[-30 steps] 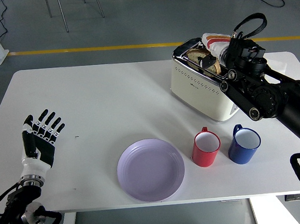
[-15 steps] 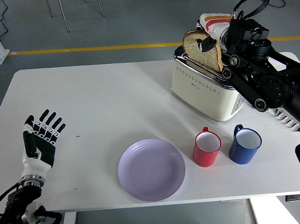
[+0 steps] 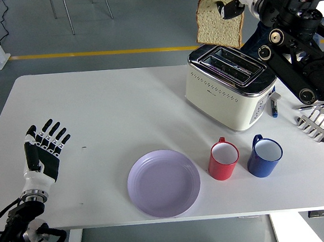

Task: Push plate across desktop,pick up the break from the machine,place the break in the plate

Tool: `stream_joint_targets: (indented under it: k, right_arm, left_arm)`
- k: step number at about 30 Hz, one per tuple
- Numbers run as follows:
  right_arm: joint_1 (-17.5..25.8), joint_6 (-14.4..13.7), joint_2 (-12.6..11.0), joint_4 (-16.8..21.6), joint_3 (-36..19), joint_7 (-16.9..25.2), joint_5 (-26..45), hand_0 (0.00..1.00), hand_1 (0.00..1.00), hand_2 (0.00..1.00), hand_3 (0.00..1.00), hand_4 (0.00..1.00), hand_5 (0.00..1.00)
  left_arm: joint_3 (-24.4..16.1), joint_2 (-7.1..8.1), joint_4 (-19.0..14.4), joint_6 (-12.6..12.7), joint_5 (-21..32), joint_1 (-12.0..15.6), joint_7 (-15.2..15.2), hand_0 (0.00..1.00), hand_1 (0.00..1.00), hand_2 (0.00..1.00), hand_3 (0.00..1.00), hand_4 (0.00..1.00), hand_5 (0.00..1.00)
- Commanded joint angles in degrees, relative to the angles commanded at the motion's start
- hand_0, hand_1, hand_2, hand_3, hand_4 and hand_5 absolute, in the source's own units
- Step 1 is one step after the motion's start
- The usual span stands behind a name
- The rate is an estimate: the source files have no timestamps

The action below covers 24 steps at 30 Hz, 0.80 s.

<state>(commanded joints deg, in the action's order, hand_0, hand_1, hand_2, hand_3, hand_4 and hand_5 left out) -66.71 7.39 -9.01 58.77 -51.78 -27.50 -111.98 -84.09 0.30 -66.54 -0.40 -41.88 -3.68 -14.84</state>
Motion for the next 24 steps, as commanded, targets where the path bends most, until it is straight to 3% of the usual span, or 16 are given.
stream_joint_targets:
  k: [7,11,24]
  right_arm:
    - [1.61,2.1,-2.08,6.25,0.16,-1.99,12.14,0.453,0.39,0.422,0.469,0.265,0.002]
    - [2.94,1.6,-2.49,9.2,1.87,-3.61,19.69,0.44,0.382,0.416,0.468,0.269,0.002]
    - [6.13,2.66,-3.62,18.17,11.15,-4.26,35.22,0.421,0.378,0.414,0.464,0.275,0.002]
  left_arm:
    - [-0.33,-0.11,-0.04,-0.01,-0.13,0.21,0.02,0.764,0.781,0.825,0.82,0.582,0.998]
    - [-0.68,0.05,-0.09,0.1,-0.16,0.36,0.04,0.764,0.78,0.826,0.819,0.585,0.998]
    - [-0.51,-0.06,0.02,0.21,-0.22,0.16,0.08,0.767,0.782,0.827,0.817,0.582,0.998]
